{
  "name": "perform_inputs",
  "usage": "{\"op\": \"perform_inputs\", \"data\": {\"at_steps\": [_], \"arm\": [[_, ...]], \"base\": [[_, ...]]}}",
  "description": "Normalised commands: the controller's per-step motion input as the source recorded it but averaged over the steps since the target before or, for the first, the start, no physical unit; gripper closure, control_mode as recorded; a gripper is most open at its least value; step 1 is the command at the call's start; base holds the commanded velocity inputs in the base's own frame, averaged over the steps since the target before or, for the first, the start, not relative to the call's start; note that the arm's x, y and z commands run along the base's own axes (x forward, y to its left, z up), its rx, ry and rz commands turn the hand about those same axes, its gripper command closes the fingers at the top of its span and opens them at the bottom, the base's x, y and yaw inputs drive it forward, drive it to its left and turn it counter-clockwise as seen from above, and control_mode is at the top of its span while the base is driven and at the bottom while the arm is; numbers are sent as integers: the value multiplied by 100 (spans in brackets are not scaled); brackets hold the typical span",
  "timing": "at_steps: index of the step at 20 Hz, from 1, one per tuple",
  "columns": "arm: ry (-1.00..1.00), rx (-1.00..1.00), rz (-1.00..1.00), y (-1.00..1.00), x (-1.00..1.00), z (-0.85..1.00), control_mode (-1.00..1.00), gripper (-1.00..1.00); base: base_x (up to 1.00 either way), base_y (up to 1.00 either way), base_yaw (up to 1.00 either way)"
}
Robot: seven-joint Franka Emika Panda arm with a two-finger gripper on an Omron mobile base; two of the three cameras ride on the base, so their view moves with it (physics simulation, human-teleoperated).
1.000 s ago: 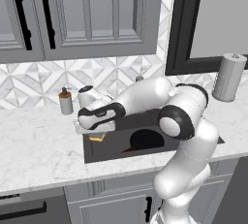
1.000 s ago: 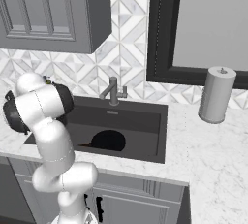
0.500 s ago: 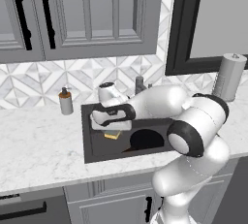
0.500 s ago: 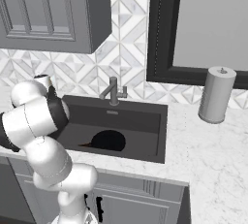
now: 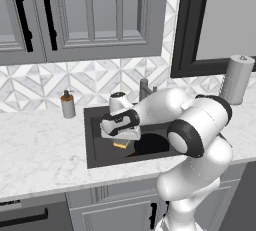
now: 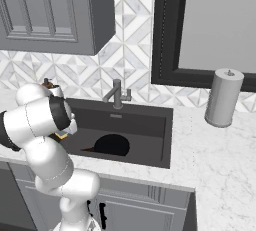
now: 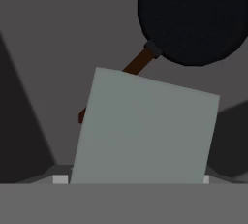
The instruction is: Pick the pan and sponge and place them into the sink. Then turn on the water.
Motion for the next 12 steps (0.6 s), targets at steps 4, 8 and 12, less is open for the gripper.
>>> {"op": "perform_inputs", "data": {"at_steps": [4,8,12], "arm": [[4,0,0,-11,28,-32,-100,100],[2,0,0,-5,21,-34,-100,100],[1,0,0,0,16,-35,-100,100]], "base": [[0,0,0],[0,0,0],[0,0,0]]}}
